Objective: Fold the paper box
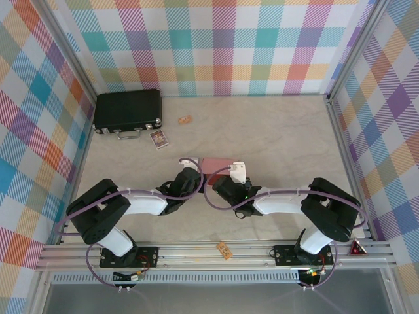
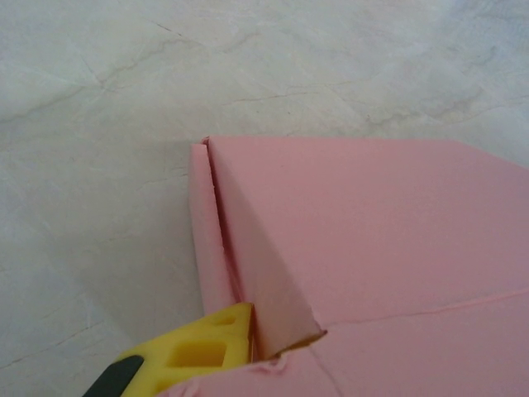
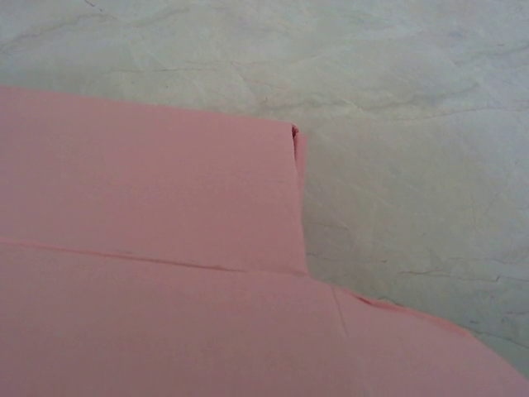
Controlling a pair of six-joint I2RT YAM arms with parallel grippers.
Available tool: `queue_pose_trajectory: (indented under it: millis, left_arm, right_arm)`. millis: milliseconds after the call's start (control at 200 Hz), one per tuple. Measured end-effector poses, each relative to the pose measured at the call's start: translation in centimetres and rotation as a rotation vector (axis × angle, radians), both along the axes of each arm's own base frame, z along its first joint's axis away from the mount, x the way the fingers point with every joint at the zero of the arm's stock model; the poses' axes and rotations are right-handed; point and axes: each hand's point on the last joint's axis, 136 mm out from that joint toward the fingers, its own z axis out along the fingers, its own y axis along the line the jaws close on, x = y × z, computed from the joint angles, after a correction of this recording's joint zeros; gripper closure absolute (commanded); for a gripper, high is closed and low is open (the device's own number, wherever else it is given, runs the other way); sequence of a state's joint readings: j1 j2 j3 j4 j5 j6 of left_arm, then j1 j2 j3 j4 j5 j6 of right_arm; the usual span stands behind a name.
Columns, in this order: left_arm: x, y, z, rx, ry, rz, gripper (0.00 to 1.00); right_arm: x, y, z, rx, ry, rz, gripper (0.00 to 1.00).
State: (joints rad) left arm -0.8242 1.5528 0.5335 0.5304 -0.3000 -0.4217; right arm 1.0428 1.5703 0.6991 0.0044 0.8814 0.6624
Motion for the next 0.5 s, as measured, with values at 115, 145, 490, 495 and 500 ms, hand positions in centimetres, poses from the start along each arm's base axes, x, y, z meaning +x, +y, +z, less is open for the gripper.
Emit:
queue_pose_trajectory:
  millis: [115, 145, 490, 495, 500]
  left_arm:
    - [-0.2, 0.0, -0.2, -0.006, 0.007, -0.001, 0.84]
    - [-0.3, -0.1, -0.2, -0.008, 0.007, -0.001, 0.83]
    - [-1.1, 0.1, -0.1, -0.018, 0.012, -0.018, 0.77]
    - [-1.1, 0.1, -0.1, -0.018, 0.012, -0.018, 0.77]
    - [-1.1, 0.1, -0.1, -0.019, 0.012, -0.018, 0.77]
  right_arm:
    - [-0.5, -0.1, 0.1, 0.009, 0.009, -0.005, 0.79]
    - [-0.6, 0.0, 0.1, 0.012, 0.01, -0.006, 0.78]
    - [-1.8, -0.4, -0.4, 0.008, 0.035, -0.012, 0.64]
    - [-1.8, -0.4, -0.4, 0.008, 0.035, -0.013, 0.64]
    - [-1.8, -0.4, -0.4, 0.009, 0.036, -0.013, 0.64]
